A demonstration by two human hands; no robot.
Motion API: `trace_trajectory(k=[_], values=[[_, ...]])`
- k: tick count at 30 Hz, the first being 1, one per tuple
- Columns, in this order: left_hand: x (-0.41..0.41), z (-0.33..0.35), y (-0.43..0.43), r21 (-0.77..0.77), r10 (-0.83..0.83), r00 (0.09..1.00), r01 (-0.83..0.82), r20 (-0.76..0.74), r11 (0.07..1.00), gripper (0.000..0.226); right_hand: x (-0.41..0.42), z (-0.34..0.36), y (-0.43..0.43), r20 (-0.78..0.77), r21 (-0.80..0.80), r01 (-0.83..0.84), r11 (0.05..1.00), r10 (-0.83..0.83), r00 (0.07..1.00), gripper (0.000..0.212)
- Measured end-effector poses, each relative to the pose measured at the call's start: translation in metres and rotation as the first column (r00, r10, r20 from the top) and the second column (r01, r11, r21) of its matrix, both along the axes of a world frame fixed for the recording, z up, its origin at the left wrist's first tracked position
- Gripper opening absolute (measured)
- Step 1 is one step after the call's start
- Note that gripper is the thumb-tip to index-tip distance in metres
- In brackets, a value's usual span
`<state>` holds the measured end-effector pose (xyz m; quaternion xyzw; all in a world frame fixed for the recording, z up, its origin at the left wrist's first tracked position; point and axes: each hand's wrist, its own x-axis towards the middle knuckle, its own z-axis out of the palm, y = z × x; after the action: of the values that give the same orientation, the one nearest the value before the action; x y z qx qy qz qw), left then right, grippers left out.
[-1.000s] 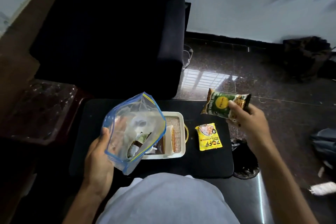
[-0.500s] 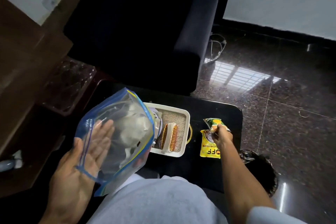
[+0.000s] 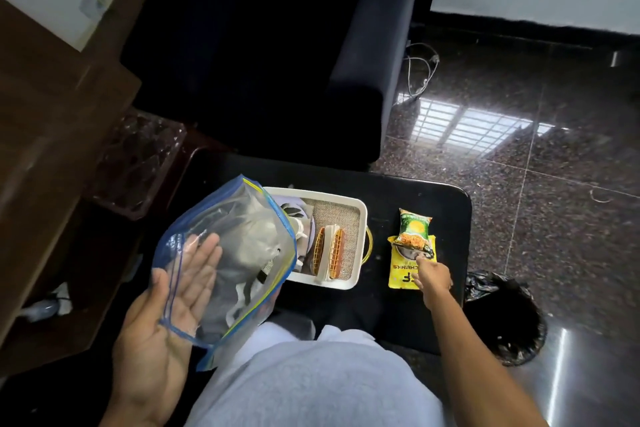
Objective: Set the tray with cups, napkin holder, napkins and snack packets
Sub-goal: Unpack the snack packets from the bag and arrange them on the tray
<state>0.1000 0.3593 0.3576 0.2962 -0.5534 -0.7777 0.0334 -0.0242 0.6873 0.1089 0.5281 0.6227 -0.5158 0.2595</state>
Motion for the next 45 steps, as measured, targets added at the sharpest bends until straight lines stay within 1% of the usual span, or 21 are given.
trace_trajectory(k=[2,5,7,8,10,11,12,13,15,16,17,19,20,24,25,30,34,37,40,42,45], values=[[-0.001,0.001,0.006,-0.044,-0.052,0.998,0.051,-0.027,0.998,0.053,0.008,0.027,-0.005,-0.119,0.125,-0.172,0.977,0.187,0.975,0.027],[-0.012,0.011,0.019,-0.079,-0.065,0.998,0.066,0.012,0.995,0.050,0.006,0.097,-0.025,-0.484,0.107,-0.199,0.974,0.226,0.845,0.012],[-0.020,0.014,0.025,-0.104,-0.057,0.998,0.061,0.039,0.993,0.046,0.006,0.160,-0.045,-0.750,0.054,-0.265,0.963,0.215,0.626,0.011],[-0.023,0.015,0.027,-0.121,-0.062,0.997,0.068,0.048,0.990,0.045,0.007,0.192,-0.057,-0.847,0.079,-0.339,0.938,0.242,0.473,0.009],[-0.030,0.019,0.030,-0.121,-0.093,0.992,0.102,0.081,0.987,0.041,0.007,0.246,-0.082,-0.929,0.262,-0.508,0.820,0.357,0.098,0.005],[-0.032,0.020,0.031,-0.119,-0.116,0.988,0.128,0.097,0.985,0.040,0.005,0.264,-0.094,-0.904,0.385,-0.587,0.712,0.421,-0.082,0.006],[-0.033,0.020,0.030,-0.124,-0.147,0.984,0.159,0.101,0.979,0.040,0.004,0.277,-0.108,-0.848,0.491,-0.671,0.556,0.482,-0.221,0.008],[-0.035,0.022,0.030,-0.142,-0.172,0.980,0.185,0.099,0.972,0.041,0.001,0.281,-0.122,-0.759,0.581,-0.733,0.353,0.559,-0.333,0.012],[-0.037,0.026,0.025,-0.168,-0.216,0.973,0.227,0.081,0.959,0.044,-0.003,0.274,-0.155,-0.427,0.683,-0.719,-0.126,0.731,-0.533,0.025],[-0.035,0.027,0.022,-0.167,-0.245,0.967,0.253,0.064,0.953,0.046,-0.004,0.265,-0.170,-0.222,0.682,-0.659,-0.319,0.767,-0.601,0.030],[-0.034,0.029,0.019,-0.167,-0.270,0.961,0.275,0.052,0.947,0.047,-0.003,0.256,-0.184,-0.057,0.663,-0.594,-0.455,0.761,-0.646,0.030],[-0.032,0.031,0.011,-0.158,-0.287,0.956,0.292,0.053,0.943,0.050,0.002,0.237,-0.203,0.156,0.608,-0.496,-0.620,0.706,-0.691,0.028],[-0.031,0.032,0.005,-0.151,-0.294,0.955,0.298,0.046,0.943,0.051,0.005,0.228,-0.211,0.232,0.580,-0.473,-0.663,0.692,-0.684,0.030],[-0.035,0.036,-0.018,-0.124,-0.341,0.938,0.346,0.060,0.930,0.053,0.017,0.203,-0.238,0.401,0.515,-0.416,-0.750,0.639,-0.656,0.036],[-0.036,0.036,-0.025,-0.117,-0.354,0.933,0.359,0.066,0.926,0.053,0.017,0.202,-0.244,0.398,0.522,-0.421,-0.742,0.648,-0.650,0.031],[-0.041,0.027,-0.052,-0.110,-0.407,0.912,0.410,0.049,0.905,0.050,0.012,0.210,-0.256,0.254,0.628,-0.530,-0.570,0.793,-0.553,0.024],[-0.047,0.018,-0.066,-0.130,-0.399,0.917,0.398,0.018,0.908,0.045,0.018,0.246,-0.257,0.201,0.657,-0.633,-0.409,0.904,-0.376,0.024],[-0.054,0.012,-0.077,-0.191,-0.413,0.911,0.408,0.014,0.893,0.041,0.030,0.285,-0.247,0.079,0.703,-0.683,-0.197,0.977,-0.200,0.036],[-0.057,0.006,-0.082,-0.206,-0.420,0.907,0.418,0.036,0.885,0.050,0.047,0.321,-0.229,-0.045,0.758,-0.653,-0.005,0.997,-0.061,0.041],[-0.057,0.002,-0.083,-0.220,-0.401,0.915,0.402,0.052,0.889,0.048,0.057,0.337,-0.212,-0.201,0.731,-0.644,0.227,0.973,0.115,0.032],[-0.057,-0.003,-0.080,-0.212,-0.386,0.920,0.392,0.073,0.895,0.037,0.066,0.343,-0.172,-0.467,0.574,-0.532,0.623,0.782,0.413,0.010]])
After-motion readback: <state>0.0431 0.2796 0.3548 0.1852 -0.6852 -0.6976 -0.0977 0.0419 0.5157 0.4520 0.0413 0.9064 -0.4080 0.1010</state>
